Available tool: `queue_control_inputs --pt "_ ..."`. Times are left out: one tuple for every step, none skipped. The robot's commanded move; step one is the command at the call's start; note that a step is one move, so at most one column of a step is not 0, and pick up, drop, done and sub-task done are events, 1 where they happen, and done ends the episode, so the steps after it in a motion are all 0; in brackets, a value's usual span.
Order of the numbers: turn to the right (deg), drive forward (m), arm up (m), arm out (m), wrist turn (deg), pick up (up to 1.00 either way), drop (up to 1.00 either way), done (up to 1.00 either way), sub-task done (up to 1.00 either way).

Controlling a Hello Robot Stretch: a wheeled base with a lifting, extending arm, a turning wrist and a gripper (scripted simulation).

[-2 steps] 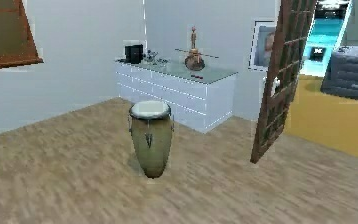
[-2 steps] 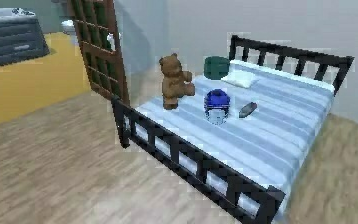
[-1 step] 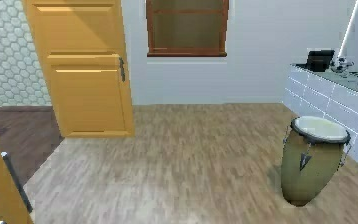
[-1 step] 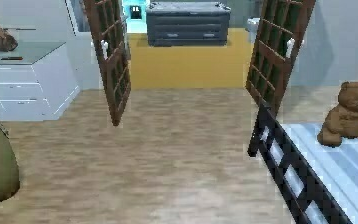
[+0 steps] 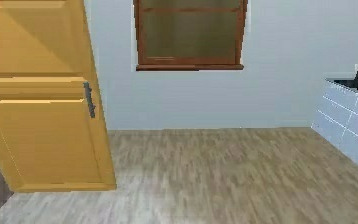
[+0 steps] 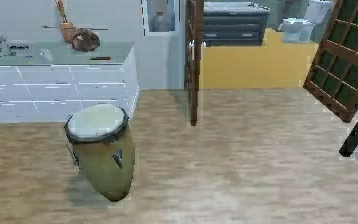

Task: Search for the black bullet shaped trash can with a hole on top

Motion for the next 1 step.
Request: queue_control_inputs --pt "-33.0 0.0 0.0 0.0 0.0 0.0 0.0 0.0 0.0"
